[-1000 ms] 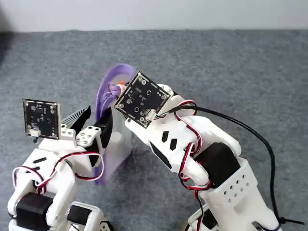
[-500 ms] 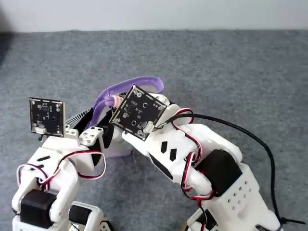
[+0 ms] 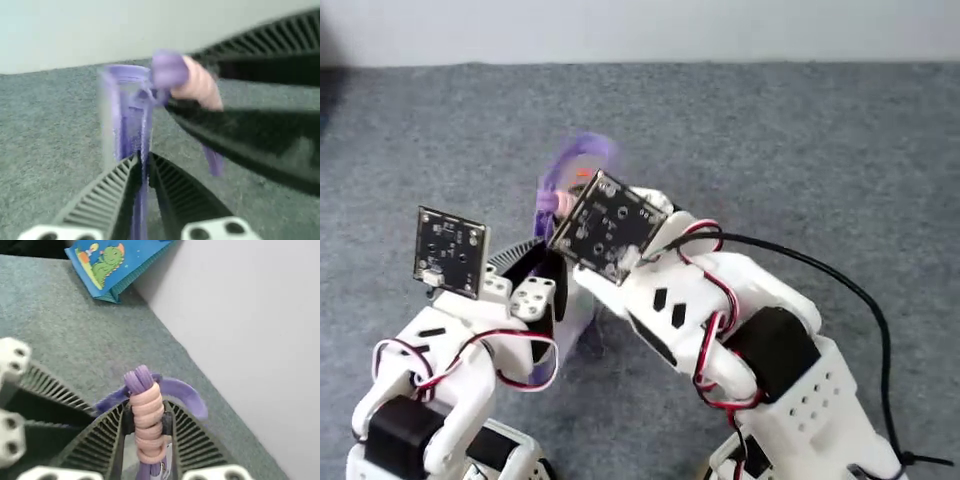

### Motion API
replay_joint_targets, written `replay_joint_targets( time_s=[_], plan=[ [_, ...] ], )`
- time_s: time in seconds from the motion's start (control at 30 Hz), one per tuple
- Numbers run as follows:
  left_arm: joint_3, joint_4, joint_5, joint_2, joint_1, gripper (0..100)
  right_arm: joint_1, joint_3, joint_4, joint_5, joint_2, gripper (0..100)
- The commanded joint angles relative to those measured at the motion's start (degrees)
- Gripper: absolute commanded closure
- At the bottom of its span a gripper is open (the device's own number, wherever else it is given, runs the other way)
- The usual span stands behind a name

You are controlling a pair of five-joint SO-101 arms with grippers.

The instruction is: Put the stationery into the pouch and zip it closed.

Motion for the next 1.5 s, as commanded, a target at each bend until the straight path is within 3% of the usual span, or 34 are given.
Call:
replay_joint_targets(
  time_s=[0.0,0.5,0.63,0.8,1.0,1.47],
  plan=[
    [-4.1,3.5,0.3,-0.1,0.8,98,2.2,-1.0,-3.2,0.5,0.1,99.1],
    [-11.4,5.5,-1.4,-0.1,0.3,98,1.3,-1.0,-3.0,0.6,0.1,99.1],
    [-11.6,5.5,-1.4,-0.1,-0.3,91,1.2,-1.0,-3.0,0.6,0.2,99.1],
    [-11.6,5.4,-1.4,0.4,-7.5,81,1.2,-1.0,-3.0,0.6,0.2,99.1],
    [-10.9,5.1,-3.3,0.5,-9.5,79,1.1,-1.0,-3.0,0.6,0.2,99.1],
    [0.7,-7.3,-5.5,0.5,-9.2,79,1.1,-1.0,-3.0,0.6,0.2,99.1]
  ],
)
